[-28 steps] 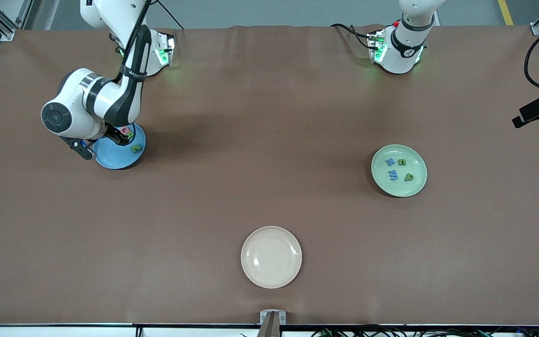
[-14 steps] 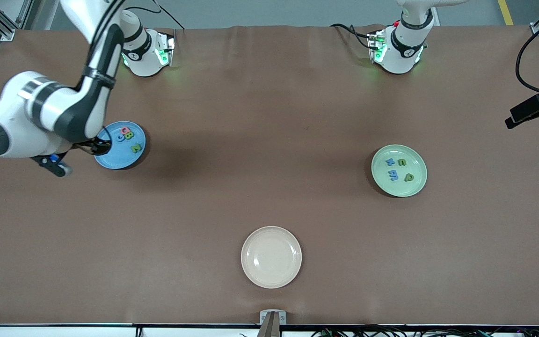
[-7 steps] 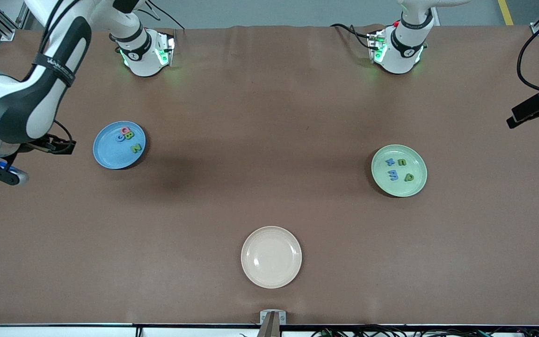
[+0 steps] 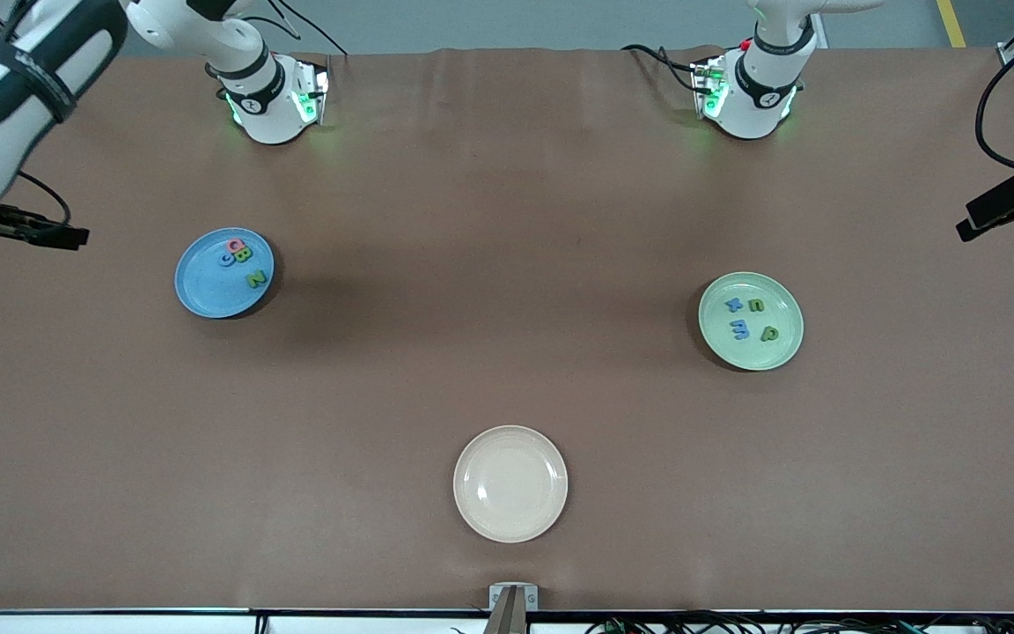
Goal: Sort uppercase to blue plate, lowercase to green plate
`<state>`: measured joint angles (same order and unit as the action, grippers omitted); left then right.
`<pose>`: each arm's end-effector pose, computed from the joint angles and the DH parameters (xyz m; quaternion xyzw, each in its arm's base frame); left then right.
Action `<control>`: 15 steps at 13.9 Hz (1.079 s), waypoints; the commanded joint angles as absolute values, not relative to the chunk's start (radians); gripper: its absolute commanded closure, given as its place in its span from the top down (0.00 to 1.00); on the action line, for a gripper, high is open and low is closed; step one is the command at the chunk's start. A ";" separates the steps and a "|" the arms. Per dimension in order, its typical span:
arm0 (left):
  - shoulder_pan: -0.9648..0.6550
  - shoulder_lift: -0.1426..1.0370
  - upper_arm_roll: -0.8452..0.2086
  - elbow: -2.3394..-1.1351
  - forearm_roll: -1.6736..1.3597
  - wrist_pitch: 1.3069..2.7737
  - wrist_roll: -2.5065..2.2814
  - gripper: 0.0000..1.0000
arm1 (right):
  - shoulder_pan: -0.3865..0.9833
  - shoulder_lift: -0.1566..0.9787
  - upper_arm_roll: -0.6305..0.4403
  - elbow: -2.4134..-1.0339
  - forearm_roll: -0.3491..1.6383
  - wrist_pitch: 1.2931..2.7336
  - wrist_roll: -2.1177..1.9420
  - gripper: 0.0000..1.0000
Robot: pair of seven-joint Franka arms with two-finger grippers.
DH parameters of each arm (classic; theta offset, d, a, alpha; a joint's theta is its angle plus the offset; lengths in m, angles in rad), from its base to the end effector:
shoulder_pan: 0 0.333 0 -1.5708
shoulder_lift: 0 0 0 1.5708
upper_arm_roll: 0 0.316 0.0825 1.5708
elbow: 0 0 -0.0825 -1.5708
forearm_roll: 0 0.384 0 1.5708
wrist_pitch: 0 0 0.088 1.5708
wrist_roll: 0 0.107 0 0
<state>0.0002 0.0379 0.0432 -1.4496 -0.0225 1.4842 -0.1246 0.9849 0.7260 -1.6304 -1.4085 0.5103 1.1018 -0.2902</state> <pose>0.5575 0.0211 0.6526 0.9965 0.0829 -0.0021 0.0103 0.5593 -0.0614 0.5690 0.9712 -0.1480 -0.1825 0.0381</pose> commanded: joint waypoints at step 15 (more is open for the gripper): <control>-0.037 -0.011 0.055 -1.439 -0.005 1.468 -0.109 1.00 | 0.723 0.453 -1.123 -1.345 0.362 1.129 -0.123 1.00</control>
<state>-0.0133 -0.0008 0.0439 -1.4399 -0.0225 1.4831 -0.1246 0.7883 0.5339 -1.2549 -1.3759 0.4308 1.1180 -0.1653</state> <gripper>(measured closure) 0.000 0.000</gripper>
